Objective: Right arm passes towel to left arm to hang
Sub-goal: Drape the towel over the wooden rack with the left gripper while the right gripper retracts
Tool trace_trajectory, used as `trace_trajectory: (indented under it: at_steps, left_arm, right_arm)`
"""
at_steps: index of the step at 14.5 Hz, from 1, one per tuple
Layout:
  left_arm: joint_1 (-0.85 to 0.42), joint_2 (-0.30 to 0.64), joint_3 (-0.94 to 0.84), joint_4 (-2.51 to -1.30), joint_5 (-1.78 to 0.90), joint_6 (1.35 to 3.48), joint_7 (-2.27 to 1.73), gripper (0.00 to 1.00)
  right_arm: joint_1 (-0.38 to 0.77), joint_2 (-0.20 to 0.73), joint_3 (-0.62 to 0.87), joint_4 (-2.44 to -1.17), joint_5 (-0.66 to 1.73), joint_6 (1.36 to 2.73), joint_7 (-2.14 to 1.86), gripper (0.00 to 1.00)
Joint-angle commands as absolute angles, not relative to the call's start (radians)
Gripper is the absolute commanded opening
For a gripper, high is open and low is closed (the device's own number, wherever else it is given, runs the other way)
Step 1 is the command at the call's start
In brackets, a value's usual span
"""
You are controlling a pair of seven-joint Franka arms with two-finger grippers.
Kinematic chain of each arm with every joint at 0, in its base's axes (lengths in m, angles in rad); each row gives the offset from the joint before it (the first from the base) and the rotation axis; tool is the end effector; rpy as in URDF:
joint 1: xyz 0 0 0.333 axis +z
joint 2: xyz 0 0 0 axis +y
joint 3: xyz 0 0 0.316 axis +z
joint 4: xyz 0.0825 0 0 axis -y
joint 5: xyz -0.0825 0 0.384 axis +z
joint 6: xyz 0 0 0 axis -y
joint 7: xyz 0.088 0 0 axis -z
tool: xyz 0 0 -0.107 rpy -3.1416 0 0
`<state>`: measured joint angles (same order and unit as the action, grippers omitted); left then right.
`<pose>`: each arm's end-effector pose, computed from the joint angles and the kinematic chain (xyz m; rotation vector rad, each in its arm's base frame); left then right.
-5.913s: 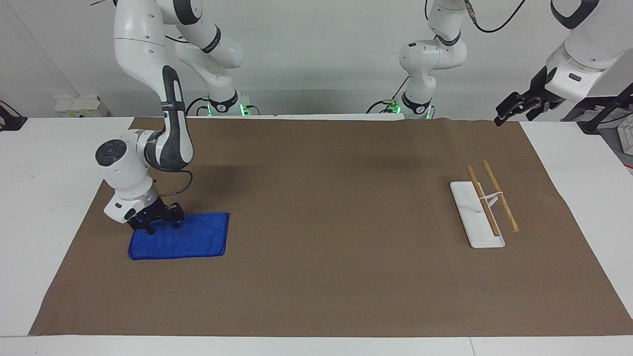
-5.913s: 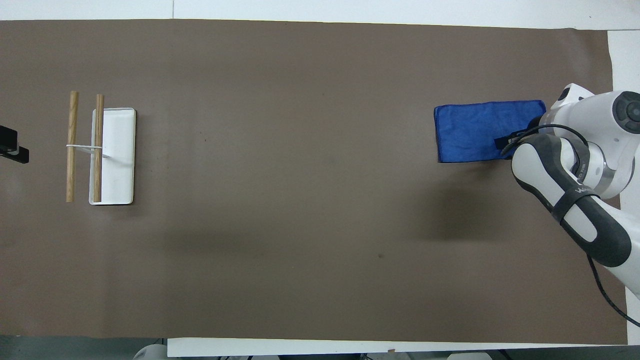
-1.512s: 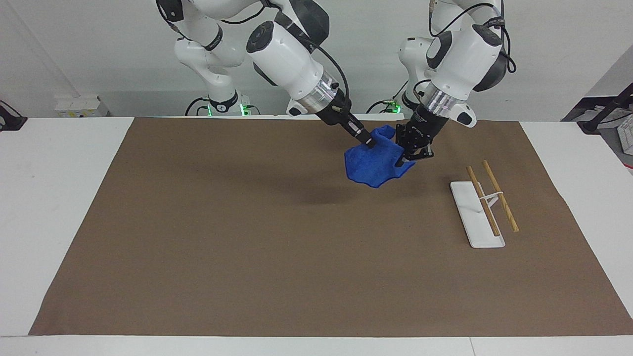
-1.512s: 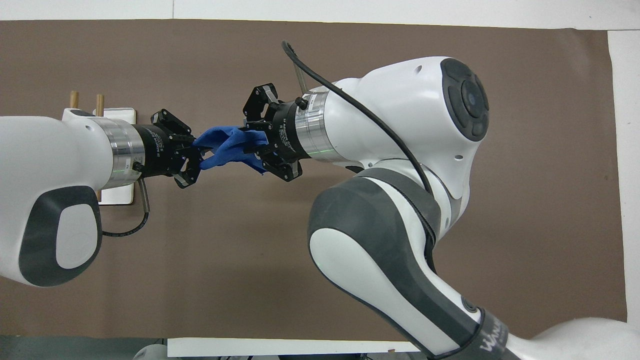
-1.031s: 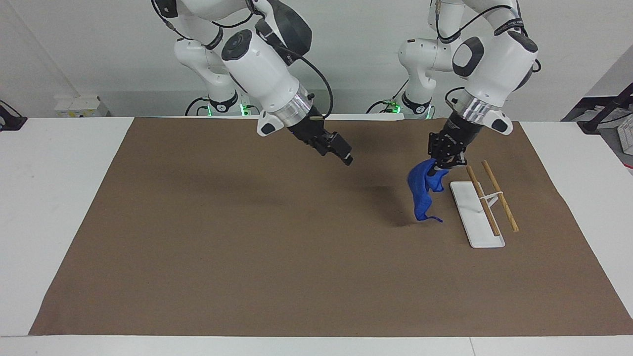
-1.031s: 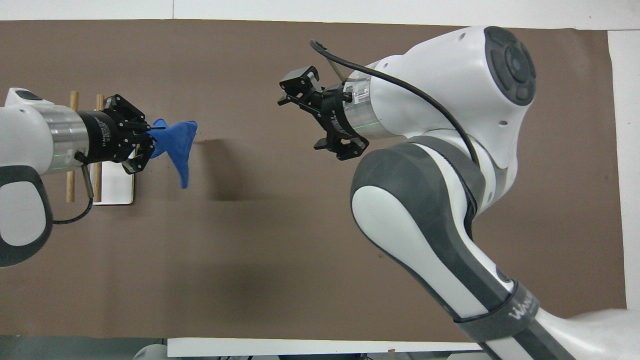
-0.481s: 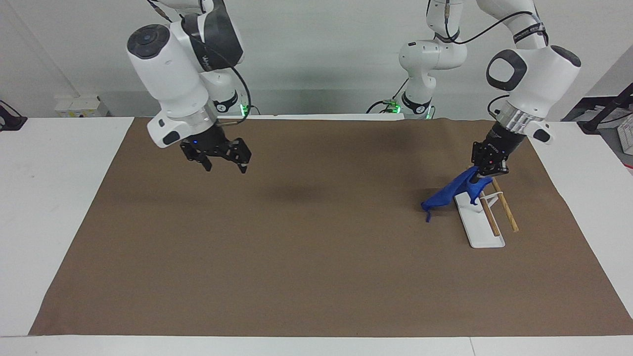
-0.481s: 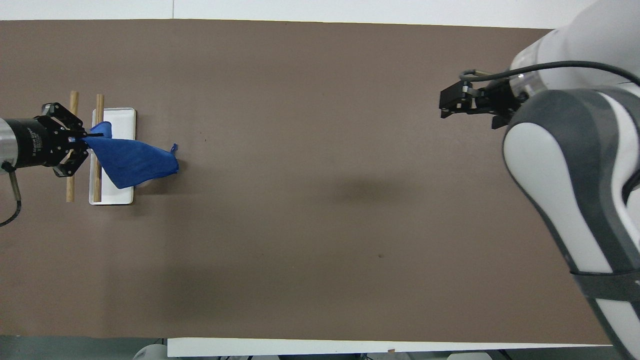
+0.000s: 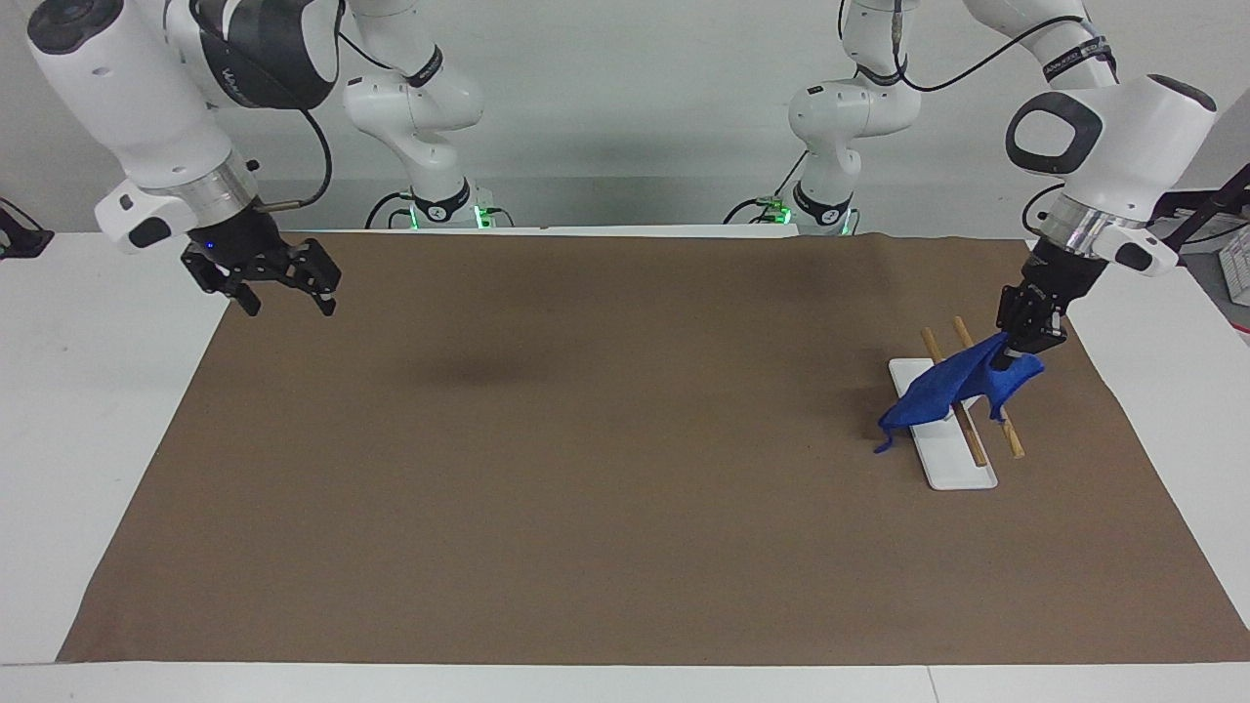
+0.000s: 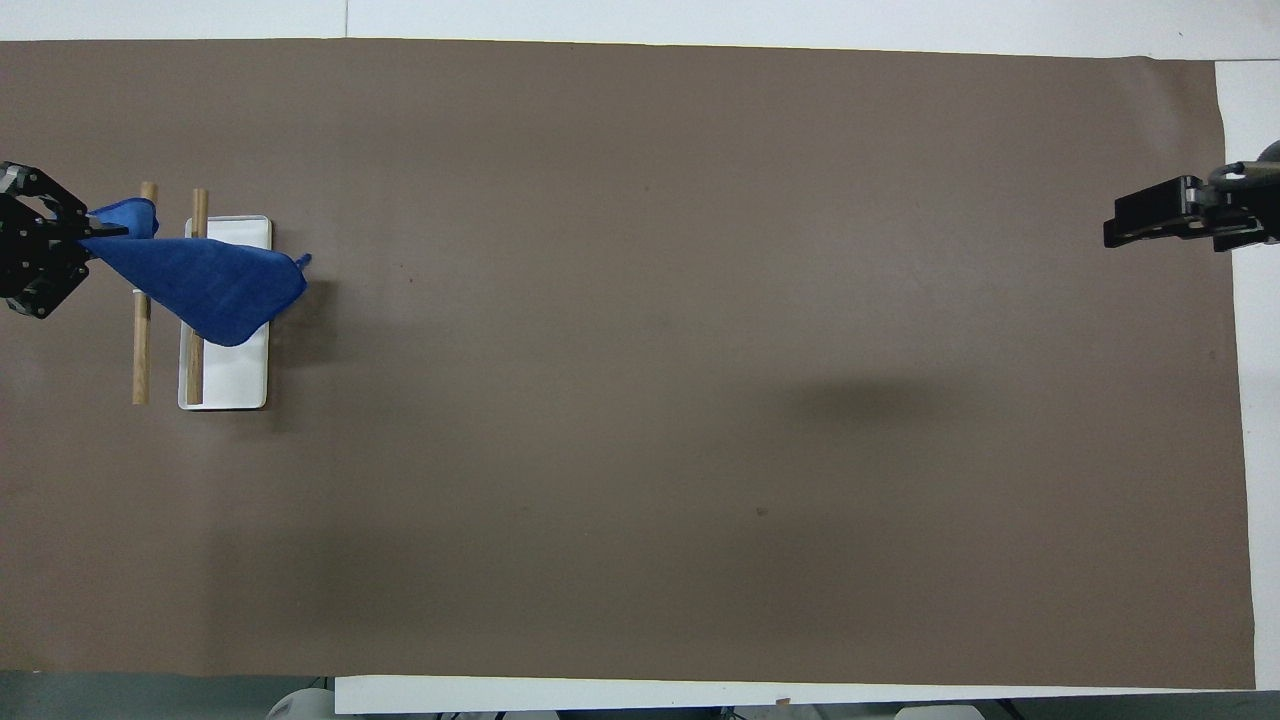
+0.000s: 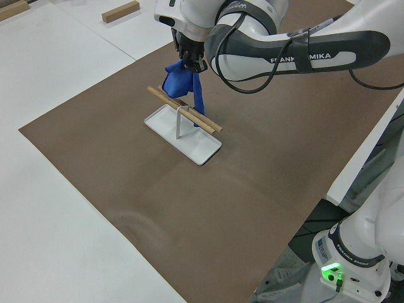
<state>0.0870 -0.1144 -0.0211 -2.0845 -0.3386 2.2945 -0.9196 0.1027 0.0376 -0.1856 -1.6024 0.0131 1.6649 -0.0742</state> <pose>0.5491 0.0286 0.5108 2.2842 1.5115 0.2423 0.5719 -0.0443 0.5970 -3.1372 0.0150 -0.0407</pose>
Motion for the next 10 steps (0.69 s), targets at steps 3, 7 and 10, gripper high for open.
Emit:
trace_trajectory:
  at_steps: [3,7,10]
  left_arm:
    - [0.136,-0.054,-0.026,-1.973,-0.278,2.296,-0.807,0.01]
    - [0.175,-0.054,-0.026,-1.983,-0.232,2.304,-0.799,0.01]
    - [0.192,-0.06,-0.026,-2.003,-0.232,2.304,-0.799,0.02]
  right_arm:
    - [0.114,0.025,-0.192,-1.624,-0.022,1.657,-0.092,1.0]
    - [0.118,0.023,-0.19,-1.628,-0.015,1.655,-0.06,1.0]
    - [0.118,0.025,-0.195,-1.626,-0.015,1.644,-0.06,1.0]
